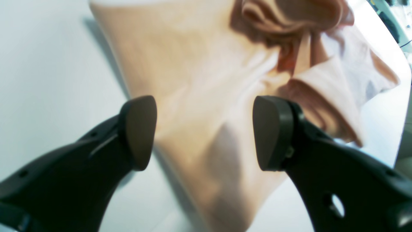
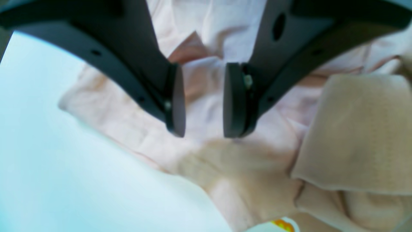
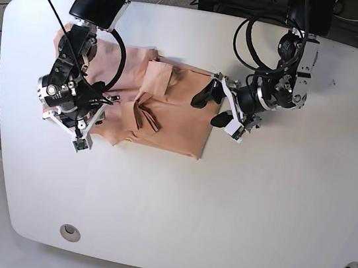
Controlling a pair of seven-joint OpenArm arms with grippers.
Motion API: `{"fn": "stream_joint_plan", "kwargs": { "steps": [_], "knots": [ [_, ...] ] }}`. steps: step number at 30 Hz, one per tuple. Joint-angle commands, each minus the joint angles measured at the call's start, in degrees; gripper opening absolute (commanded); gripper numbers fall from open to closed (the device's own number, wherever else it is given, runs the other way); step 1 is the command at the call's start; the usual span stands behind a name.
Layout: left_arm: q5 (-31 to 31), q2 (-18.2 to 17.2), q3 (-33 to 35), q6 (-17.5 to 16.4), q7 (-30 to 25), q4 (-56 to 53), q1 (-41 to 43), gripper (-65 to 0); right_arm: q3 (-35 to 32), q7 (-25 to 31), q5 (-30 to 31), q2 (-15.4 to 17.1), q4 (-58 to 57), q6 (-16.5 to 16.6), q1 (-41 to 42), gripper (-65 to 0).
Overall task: Fold the T-shirt properly
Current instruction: 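Drag the collar end with the right gripper across the folded shirt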
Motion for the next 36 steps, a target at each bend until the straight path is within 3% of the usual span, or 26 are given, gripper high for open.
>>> {"fn": "stream_joint_plan", "kwargs": {
  "steps": [1,11,20,30,36],
  "knots": [
    [-1.3,0.2,0.0,-0.5,-1.6,0.2,-1.0,-23.0,-0.1,-0.5,2.9,0.0,4.1,-0.1,1.3,-45.2],
    [-1.2,0.2,0.1,-0.5,-3.7,0.0,-0.6,-23.0,-0.2,-10.7,15.9,-0.2,12.3,-0.1,1.1,-45.2],
    [-1.2,0.2,0.1,-0.5,-3.7,0.0,-0.6,-23.0,-4.9,-13.5,27.6,-0.2,12.6,-0.7,-0.5,-45.2],
    [-1.2,0.2,0.1,-0.5,-3.7,0.0,-0.6,-23.0,-14.3,-13.4,27.0,-2.9,12.4,-0.7,-2.3,-45.2],
    [-1.2,0.2,0.1,-0.5,-3.7,0.0,-0.6,-23.0,-16.8,-13.0,21.9,-5.7,10.0,-0.7,-2.2,-45.2]
  ]
}}
